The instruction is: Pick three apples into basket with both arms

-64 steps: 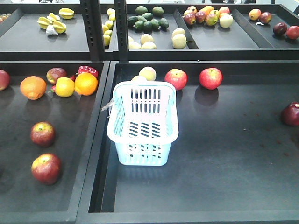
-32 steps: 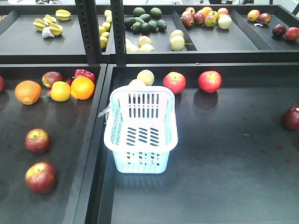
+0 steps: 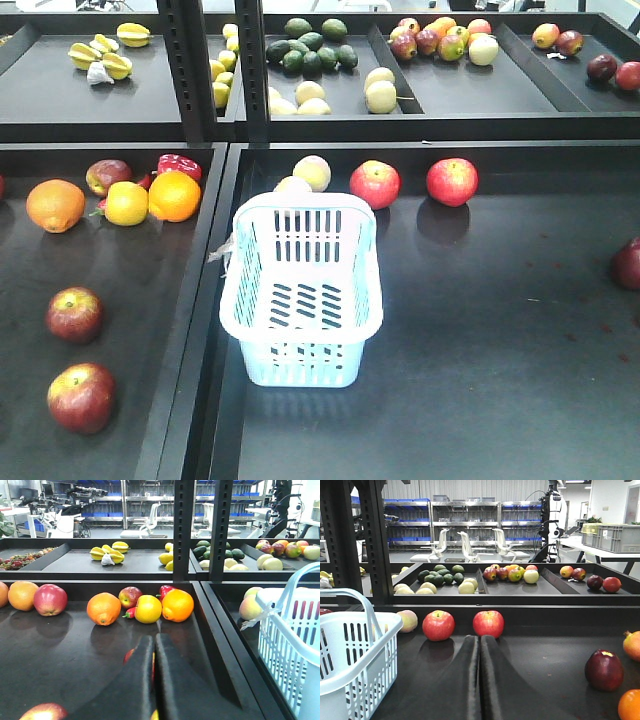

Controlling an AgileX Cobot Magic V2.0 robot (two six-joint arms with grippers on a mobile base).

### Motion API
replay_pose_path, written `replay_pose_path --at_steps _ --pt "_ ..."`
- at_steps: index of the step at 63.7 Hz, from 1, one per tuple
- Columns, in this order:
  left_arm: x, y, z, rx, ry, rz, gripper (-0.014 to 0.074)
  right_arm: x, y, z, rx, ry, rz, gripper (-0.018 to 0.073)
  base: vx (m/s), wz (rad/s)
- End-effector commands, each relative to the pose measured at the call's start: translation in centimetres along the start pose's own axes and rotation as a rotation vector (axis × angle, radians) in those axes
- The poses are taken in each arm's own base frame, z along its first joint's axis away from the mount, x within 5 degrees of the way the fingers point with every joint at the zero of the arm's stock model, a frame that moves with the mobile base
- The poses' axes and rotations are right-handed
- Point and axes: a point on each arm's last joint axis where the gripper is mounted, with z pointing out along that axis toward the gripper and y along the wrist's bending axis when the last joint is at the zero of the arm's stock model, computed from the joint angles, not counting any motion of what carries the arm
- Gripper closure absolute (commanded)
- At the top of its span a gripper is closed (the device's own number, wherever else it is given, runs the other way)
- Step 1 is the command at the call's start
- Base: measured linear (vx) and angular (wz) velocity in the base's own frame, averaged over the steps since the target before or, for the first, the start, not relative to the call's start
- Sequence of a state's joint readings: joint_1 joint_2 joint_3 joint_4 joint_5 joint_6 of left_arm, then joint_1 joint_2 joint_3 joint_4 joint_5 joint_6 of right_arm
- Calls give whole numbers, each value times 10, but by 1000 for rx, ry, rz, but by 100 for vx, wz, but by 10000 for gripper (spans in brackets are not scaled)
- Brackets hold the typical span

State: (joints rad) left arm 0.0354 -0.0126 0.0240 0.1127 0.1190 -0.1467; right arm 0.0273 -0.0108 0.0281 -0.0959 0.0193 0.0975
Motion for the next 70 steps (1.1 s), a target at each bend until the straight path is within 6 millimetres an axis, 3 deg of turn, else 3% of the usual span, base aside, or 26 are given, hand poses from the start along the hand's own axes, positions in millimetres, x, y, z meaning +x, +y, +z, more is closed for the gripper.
replay_pose_path --at_steps 1,70 --pt "1 -1 1 12 -53 0 603 -2 0 -1 -2 -65 -8 564 4 1" --pt "1 -1 1 12 -53 0 603 -2 0 -1 -2 -64 -8 564 2 0"
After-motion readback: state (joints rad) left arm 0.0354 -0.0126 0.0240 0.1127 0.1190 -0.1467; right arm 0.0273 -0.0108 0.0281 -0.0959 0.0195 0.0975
